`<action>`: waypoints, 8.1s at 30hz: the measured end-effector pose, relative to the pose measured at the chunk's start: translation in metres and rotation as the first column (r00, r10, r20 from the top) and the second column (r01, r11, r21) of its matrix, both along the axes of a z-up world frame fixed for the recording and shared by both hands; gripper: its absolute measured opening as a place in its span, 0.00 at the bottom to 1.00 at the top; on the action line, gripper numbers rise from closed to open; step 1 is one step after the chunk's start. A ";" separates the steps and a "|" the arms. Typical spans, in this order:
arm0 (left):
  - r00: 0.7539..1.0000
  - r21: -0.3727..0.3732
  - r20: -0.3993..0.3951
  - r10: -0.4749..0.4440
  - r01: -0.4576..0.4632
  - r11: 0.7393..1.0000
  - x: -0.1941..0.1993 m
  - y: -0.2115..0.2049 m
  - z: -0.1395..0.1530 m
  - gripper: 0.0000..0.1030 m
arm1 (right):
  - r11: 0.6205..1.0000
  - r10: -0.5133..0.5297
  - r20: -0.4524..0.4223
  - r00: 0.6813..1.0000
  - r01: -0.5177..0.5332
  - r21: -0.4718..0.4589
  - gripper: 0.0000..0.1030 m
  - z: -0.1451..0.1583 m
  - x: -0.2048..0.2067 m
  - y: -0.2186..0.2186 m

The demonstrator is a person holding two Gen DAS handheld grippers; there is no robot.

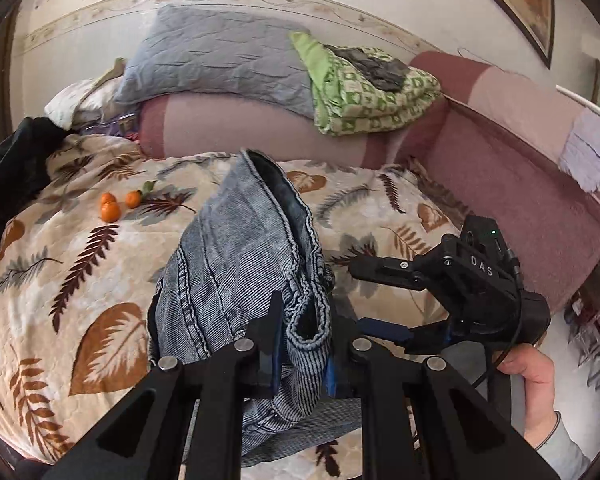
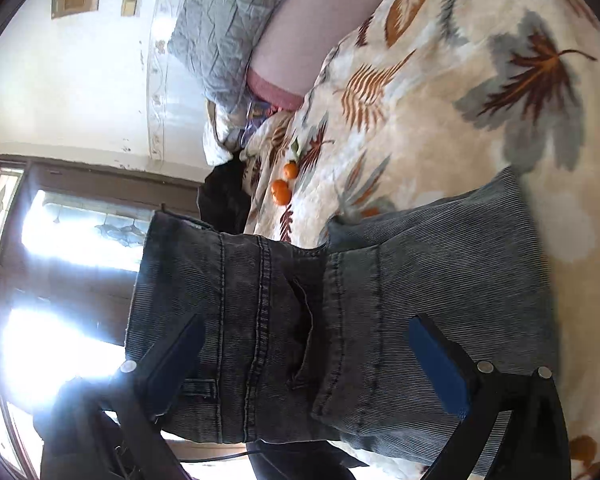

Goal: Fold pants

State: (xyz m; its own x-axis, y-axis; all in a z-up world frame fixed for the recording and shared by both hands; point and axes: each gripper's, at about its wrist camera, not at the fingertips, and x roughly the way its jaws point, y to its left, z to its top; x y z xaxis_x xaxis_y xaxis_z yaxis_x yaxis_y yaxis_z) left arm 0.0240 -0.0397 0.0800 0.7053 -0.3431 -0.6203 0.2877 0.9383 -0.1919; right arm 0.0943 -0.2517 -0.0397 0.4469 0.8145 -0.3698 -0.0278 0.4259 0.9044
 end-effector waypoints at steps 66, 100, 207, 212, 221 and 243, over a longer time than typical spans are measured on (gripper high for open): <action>0.992 -0.128 -0.123 0.034 -0.050 0.991 0.004 0.025 -0.033 0.71 | 0.945 -0.268 -0.080 0.960 0.279 0.172 1.00 -0.052 -0.029 -0.113; 0.964 -0.196 -0.187 0.190 -0.226 0.954 0.013 0.121 -0.121 0.77 | 0.989 -0.075 -0.169 0.983 0.095 0.113 0.99 -0.044 -0.076 0.026; 0.991 0.125 -0.121 0.048 -0.033 0.992 0.009 0.027 -0.131 0.85 | 0.852 -0.059 0.022 0.998 0.062 -0.520 0.26 0.029 -0.019 0.019; 0.994 0.149 -0.098 0.045 -0.030 0.988 0.004 0.026 -0.131 0.85 | 0.840 0.071 0.041 0.997 -0.038 -0.542 0.64 0.032 0.042 0.058; 0.969 -0.192 -0.085 0.230 -0.243 0.951 0.000 0.108 -0.099 0.85 | 0.673 0.082 -0.046 0.996 -0.089 -0.734 0.59 -0.027 0.043 0.059; 0.950 -0.165 -0.263 0.166 -0.214 0.963 0.023 0.108 -0.137 0.85 | 0.189 0.384 -0.347 0.856 -0.441 -0.878 0.78 -0.002 0.159 0.279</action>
State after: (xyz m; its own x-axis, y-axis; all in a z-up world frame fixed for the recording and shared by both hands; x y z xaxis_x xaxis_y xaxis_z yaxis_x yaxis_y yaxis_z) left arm 0.0469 0.0681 -0.0567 0.6036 -0.3458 -0.7184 0.0295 0.9101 -0.4133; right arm 0.2535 0.0270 -0.0412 0.1238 -0.0087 -0.9923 -0.4571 0.8871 -0.0648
